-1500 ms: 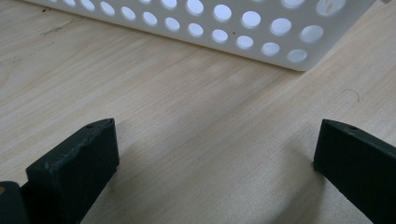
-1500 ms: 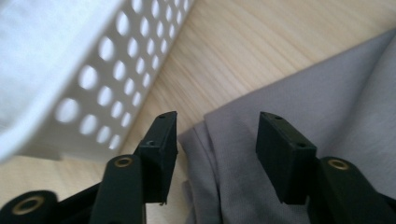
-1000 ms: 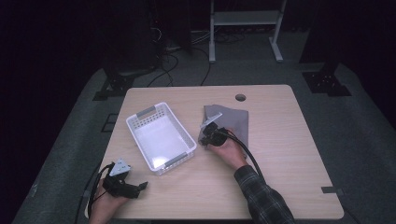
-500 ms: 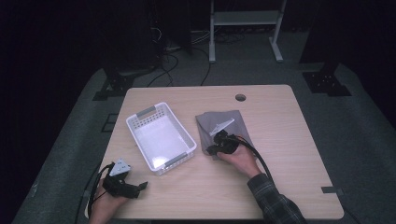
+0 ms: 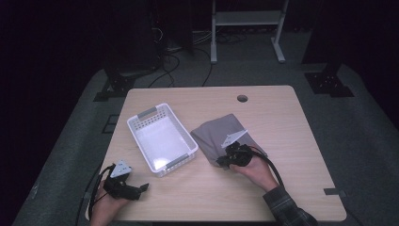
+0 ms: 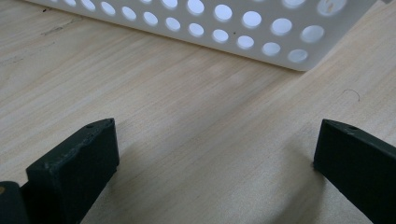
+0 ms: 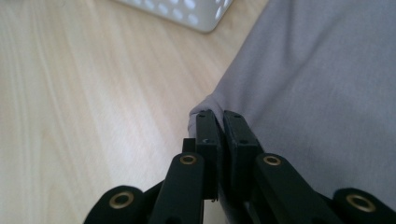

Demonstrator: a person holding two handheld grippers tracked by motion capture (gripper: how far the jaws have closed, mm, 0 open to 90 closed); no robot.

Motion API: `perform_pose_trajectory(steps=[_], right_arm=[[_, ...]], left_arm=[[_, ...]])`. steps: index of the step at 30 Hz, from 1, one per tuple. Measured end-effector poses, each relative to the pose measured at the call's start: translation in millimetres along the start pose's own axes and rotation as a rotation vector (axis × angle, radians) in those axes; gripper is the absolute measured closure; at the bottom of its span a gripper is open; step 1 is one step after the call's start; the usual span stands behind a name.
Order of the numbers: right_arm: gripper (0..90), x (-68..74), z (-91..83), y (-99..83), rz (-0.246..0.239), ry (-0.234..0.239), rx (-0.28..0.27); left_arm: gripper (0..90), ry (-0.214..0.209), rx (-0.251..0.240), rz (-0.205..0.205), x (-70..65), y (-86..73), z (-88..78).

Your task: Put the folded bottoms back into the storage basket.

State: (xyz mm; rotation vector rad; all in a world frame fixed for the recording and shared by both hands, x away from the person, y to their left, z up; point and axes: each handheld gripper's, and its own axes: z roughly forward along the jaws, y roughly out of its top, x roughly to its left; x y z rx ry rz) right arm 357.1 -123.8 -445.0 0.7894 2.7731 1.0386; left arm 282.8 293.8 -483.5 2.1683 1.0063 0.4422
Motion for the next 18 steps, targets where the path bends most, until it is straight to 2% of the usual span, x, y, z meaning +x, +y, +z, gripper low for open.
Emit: perform_pose_trajectory(steps=[5,9,12,13,14,18], right_arm=[[84.5,5.7,-10.4,-17.3,-0.007,0.012,0.021],[84.3,6.7,-13.9,-23.3,-0.003,0.011,0.023],[81.0,7.5,-17.2,-25.2,0.000,0.011,0.015],[75.8,8.5,-20.8,-24.7,-0.002,0.012,0.004],[75.8,8.5,-20.8,-24.7,-0.002,0.012,0.004],[63.3,12.5,-31.3,-23.2,-0.006,-0.005,-0.019]], left_arm=[[0.0,0.000,0.000,0.000,0.0,0.0,0.0],[0.0,0.000,0.000,0.000,0.0,0.0,0.0],[0.0,0.000,0.000,0.000,0.0,0.0,0.0],[0.0,0.000,0.000,-0.001,-0.1,0.0,0.0],[0.0,0.000,0.000,-0.001,-0.1,0.0,0.0],[0.0,0.001,0.000,-0.001,-0.1,0.0,0.0]])
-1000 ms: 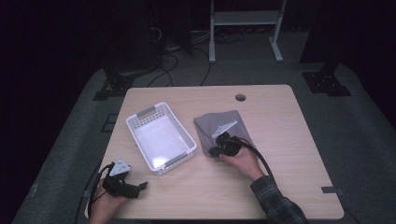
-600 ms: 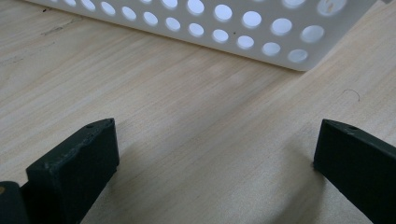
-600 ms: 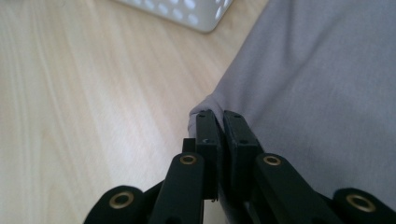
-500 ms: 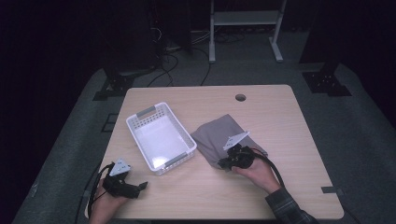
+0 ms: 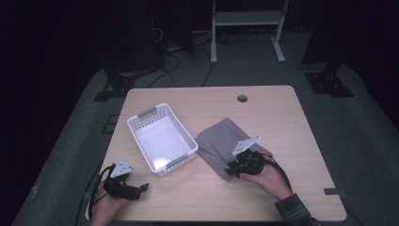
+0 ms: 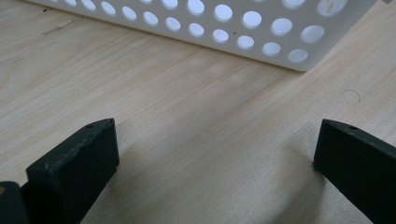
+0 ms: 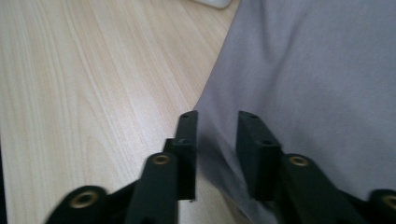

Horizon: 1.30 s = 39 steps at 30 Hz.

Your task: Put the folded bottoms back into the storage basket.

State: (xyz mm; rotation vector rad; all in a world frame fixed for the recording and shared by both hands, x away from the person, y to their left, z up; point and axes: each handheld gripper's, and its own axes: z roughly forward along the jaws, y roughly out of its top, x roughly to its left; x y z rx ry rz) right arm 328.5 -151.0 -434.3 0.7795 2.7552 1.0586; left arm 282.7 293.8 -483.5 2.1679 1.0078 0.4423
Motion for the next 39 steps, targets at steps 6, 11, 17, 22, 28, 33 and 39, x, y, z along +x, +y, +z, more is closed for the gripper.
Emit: perform_pose_trajectory(steps=[6,11,17,22,28,33,39], right_arm=[[45.6,-3.4,-16.6,3.2,0.026,-0.076,-0.049],[20.1,-17.8,-16.3,5.8,0.095,-0.180,-0.057],[9.7,-33.6,-12.6,11.7,0.147,-0.222,-0.048],[8.8,-42.0,-9.0,17.3,0.172,-0.261,-0.044],[8.8,-54.5,2.9,25.9,0.198,-0.274,-0.017],[8.8,-64.1,16.6,30.1,0.223,-0.265,0.006],[8.8,-69.0,34.6,32.6,0.218,-0.249,0.030]], left_arm=[[0.0,0.003,0.000,-0.004,-0.5,0.1,0.0],[0.0,0.003,0.000,-0.003,-0.4,0.1,0.0],[0.0,0.003,0.000,-0.004,-0.5,0.1,0.0],[0.0,0.003,0.000,-0.002,-0.4,0.1,0.0],[0.0,0.003,0.000,-0.002,-0.4,0.1,0.0],[0.0,0.003,0.000,-0.002,-0.3,0.1,0.1],[0.0,0.002,0.000,-0.003,-0.4,0.1,0.1]])
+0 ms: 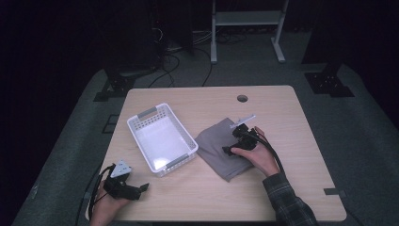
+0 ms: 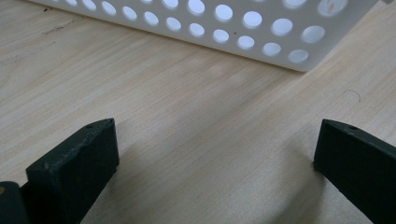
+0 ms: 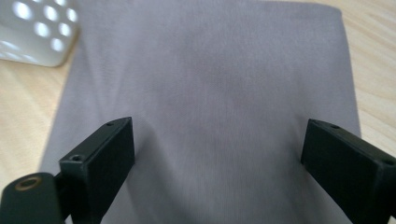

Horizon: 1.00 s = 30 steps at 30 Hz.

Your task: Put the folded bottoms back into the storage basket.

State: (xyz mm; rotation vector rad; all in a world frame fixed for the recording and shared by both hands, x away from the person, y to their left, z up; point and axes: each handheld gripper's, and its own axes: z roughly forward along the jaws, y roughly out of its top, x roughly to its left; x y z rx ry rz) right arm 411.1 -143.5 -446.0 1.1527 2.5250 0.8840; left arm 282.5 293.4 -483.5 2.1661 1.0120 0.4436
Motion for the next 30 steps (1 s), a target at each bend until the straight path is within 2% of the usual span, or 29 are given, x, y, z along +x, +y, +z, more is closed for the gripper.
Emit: perform_pose_trajectory(steps=[7,15,21,26,29,30], right_arm=[[8.5,-2.0,18.1,-3.0,-0.001,-0.004,0.019],[8.4,-1.1,20.4,-5.2,-0.020,-0.005,0.013],[9.5,0.5,21.1,-8.1,0.002,-0.014,-0.001],[16.3,1.3,18.9,-8.1,0.003,-0.014,0.006],[26.1,1.7,16.3,-8.1,-0.001,-0.017,0.004],[31.9,1.7,15.2,-8.6,-0.005,-0.014,-0.001]], left_arm=[[0.0,0.000,0.000,0.000,0.0,0.0,0.0],[0.0,0.000,0.000,0.000,0.0,-0.1,0.0],[0.0,0.000,0.000,0.000,-0.1,-0.1,0.0],[0.0,0.000,0.000,0.000,-0.1,-0.1,0.0],[0.0,0.000,0.000,0.000,0.0,-0.1,0.0],[0.0,0.000,0.000,0.000,0.0,-0.1,0.0]])
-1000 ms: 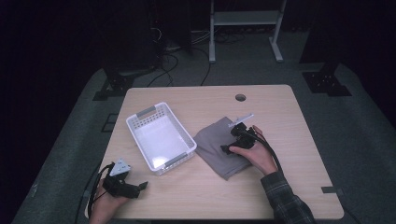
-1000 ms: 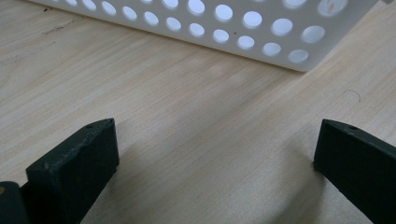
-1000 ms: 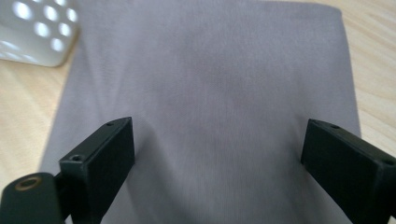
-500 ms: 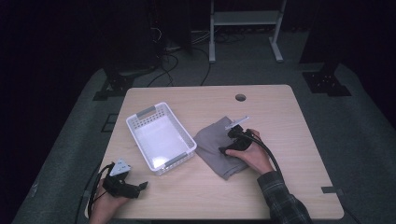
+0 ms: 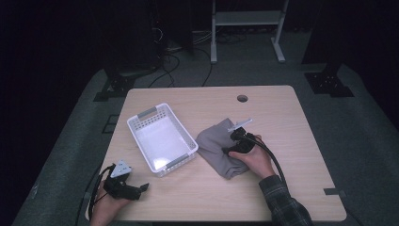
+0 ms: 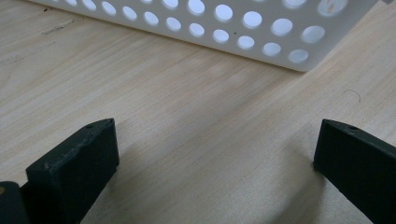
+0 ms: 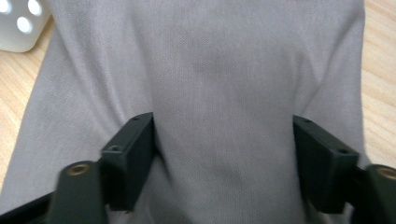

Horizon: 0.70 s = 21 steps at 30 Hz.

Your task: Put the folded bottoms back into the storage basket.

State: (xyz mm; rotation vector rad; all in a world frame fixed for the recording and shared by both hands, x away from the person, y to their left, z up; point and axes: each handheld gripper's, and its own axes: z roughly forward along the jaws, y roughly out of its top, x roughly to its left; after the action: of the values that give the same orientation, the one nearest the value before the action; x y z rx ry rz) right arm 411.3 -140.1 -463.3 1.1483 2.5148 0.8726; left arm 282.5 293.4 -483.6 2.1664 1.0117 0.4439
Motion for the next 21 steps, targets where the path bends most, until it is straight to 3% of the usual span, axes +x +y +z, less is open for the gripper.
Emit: perform_pose_trajectory(steps=[7,13,21], right_arm=[[45.0,1.0,-2.9,-0.5,0.002,0.007,-0.004],[57.4,2.5,-5.0,-2.7,0.032,0.001,-0.019],[59.7,1.3,-6.6,-7.8,0.041,0.021,-0.051]], left_arm=[[0.0,-0.001,0.000,0.002,0.1,0.1,0.1],[0.0,-0.002,-0.001,0.005,0.3,0.1,0.1],[0.0,-0.004,0.000,0.007,0.4,0.2,0.1]])
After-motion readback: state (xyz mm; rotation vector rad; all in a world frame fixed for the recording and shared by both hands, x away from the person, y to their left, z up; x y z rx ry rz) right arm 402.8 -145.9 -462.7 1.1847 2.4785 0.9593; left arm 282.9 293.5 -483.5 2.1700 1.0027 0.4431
